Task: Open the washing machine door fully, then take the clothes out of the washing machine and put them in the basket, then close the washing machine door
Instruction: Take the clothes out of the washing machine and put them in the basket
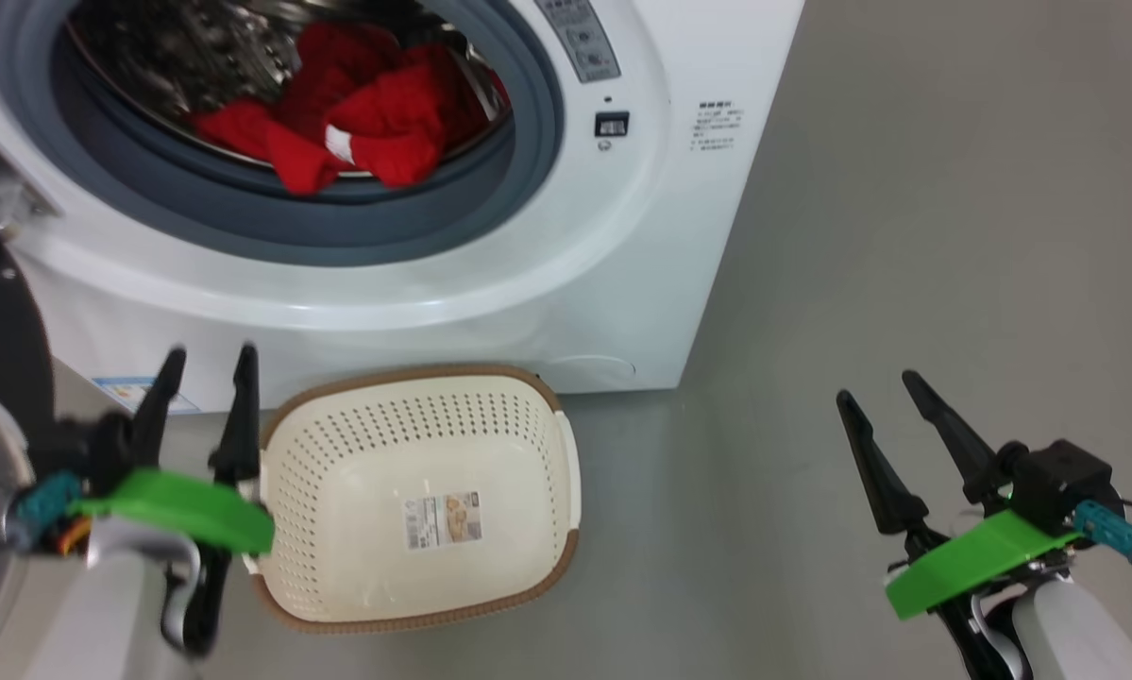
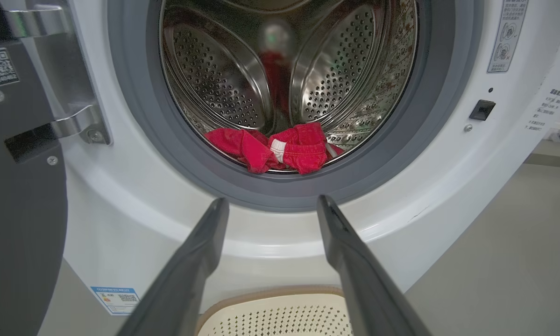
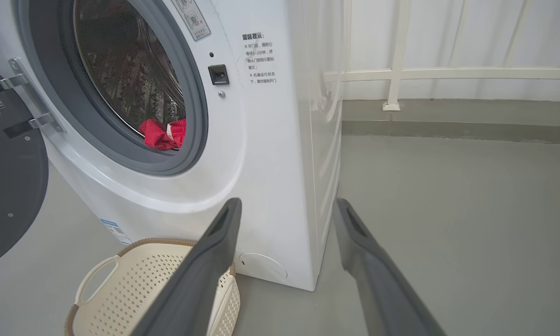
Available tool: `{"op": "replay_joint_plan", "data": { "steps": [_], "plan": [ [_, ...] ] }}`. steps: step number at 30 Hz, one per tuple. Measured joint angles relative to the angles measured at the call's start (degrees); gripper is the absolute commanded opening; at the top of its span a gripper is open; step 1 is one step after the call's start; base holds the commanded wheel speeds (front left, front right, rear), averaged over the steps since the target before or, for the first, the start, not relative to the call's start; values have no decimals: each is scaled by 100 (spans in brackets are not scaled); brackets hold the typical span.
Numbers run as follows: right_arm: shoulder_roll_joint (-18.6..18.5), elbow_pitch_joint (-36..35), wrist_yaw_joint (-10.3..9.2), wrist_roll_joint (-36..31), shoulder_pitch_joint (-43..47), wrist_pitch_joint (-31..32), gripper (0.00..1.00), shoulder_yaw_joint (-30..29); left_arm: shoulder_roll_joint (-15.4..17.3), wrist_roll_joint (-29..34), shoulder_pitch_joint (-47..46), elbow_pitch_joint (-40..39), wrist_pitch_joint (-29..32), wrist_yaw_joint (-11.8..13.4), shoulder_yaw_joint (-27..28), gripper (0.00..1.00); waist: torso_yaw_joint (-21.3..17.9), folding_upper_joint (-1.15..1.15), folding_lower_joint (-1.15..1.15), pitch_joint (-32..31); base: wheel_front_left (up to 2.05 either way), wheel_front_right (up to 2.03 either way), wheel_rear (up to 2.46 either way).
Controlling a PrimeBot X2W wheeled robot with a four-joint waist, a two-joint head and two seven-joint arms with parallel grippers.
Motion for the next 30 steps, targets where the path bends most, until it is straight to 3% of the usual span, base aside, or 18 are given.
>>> {"op": "replay_joint_plan", "data": {
  "steps": [13, 30],
  "plan": [
    [210, -64, 0, -58, -322, 0, 100, -5, 261, -367, -2299, 1473, 428, 0, -1102, 100, -339, 0, 0, 627, 0, 0, 0],
    [478, -130, 0, -108, -1048, -1, 100, 335, 554, -1141, -4645, 2876, 1778, 0, -2577, 100, -822, 0, 0, 1521, 0, 0, 0]
  ]
}}
